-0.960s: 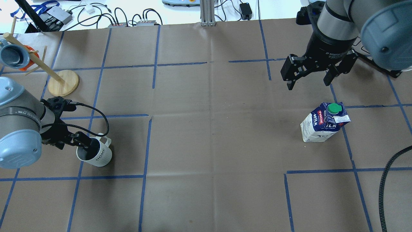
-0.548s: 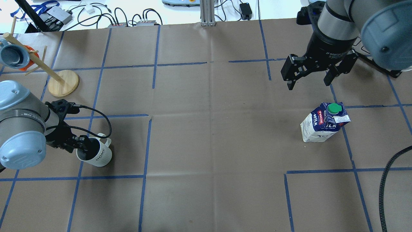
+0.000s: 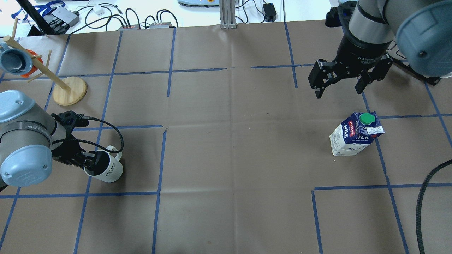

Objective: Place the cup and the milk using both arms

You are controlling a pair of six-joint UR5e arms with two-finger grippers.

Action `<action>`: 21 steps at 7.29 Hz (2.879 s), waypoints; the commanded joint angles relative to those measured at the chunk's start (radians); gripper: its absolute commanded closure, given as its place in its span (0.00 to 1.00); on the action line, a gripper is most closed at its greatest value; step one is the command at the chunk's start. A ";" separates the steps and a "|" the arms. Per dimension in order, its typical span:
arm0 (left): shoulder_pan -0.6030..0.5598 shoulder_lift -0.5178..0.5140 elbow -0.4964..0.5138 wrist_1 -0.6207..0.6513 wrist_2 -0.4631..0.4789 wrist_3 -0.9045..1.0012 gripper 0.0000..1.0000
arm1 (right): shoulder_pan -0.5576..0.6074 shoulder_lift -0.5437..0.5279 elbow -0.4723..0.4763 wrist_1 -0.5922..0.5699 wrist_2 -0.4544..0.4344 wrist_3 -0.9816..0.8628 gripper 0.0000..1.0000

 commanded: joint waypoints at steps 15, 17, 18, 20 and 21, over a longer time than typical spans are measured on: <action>-0.667 -0.639 0.889 -0.198 -0.113 -0.820 0.99 | 0.000 0.000 0.001 0.000 0.000 0.000 0.00; -0.660 -0.647 0.891 -0.201 -0.139 -0.845 0.99 | -0.003 0.000 0.001 0.000 0.000 -0.002 0.00; -0.661 -0.651 0.891 -0.207 -0.138 -0.859 0.99 | -0.003 0.000 0.001 0.000 0.000 -0.002 0.00; -0.661 -0.653 0.889 -0.210 -0.135 -0.870 0.79 | -0.005 0.002 0.001 0.000 0.000 -0.003 0.00; -0.661 -0.651 0.891 -0.231 -0.127 -0.870 0.38 | -0.006 0.000 0.001 0.000 -0.002 -0.003 0.00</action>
